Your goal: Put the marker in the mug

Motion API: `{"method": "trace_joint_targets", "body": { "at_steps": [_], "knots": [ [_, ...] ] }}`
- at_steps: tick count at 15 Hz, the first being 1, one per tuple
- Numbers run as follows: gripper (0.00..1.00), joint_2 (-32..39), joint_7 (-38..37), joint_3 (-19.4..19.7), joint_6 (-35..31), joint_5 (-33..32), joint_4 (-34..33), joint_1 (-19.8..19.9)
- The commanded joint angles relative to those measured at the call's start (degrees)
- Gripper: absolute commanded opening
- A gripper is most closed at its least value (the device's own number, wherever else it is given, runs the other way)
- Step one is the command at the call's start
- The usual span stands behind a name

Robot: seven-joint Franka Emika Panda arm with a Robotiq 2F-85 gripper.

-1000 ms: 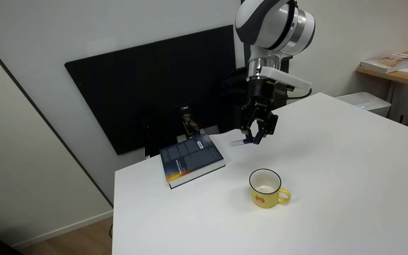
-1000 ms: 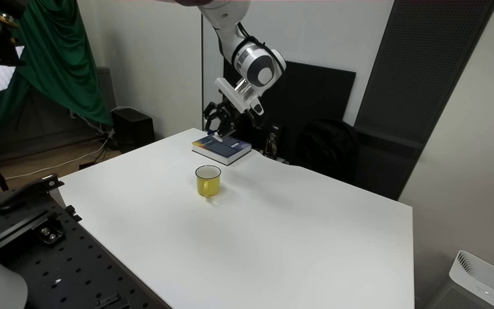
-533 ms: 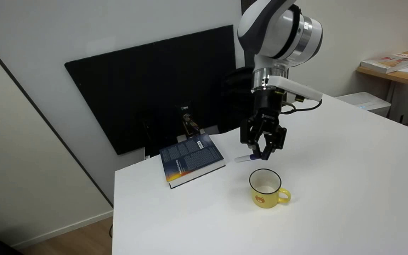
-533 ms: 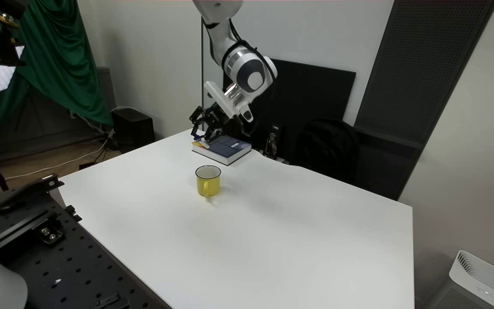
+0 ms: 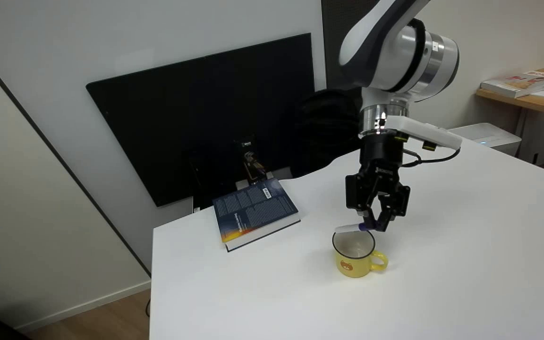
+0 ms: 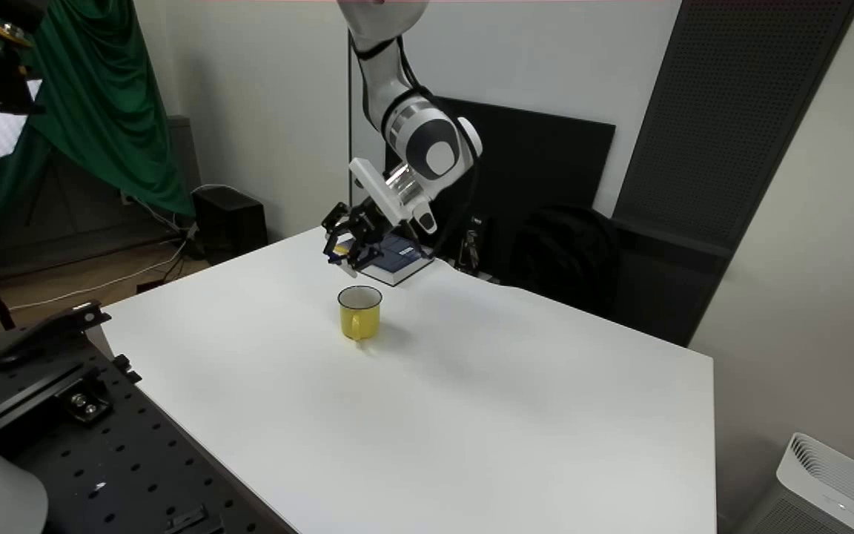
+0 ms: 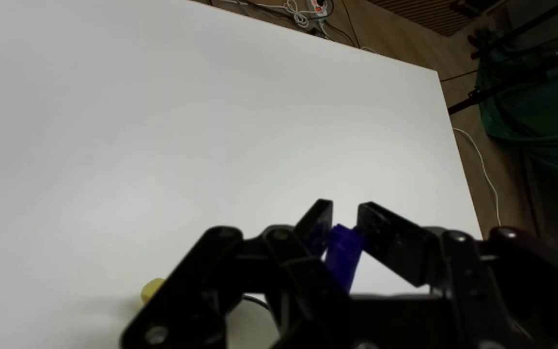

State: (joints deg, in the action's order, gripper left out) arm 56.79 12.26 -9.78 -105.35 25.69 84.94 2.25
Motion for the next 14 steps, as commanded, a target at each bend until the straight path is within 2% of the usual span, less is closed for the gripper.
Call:
{"method": "trace_joint_targets", "body": {
  "at_steps": [1,9,14],
  "knots": [
    [0.06,-0.2,0.5,-0.1,-0.2,0.7,1.8,2.2],
    [0.06,5.8,0.8,0.4,3.3,0.4,-4.5,5.9],
    [0.06,10.6,0.2,0.0,5.0,0.2,-10.4,6.0]
  ]
}}
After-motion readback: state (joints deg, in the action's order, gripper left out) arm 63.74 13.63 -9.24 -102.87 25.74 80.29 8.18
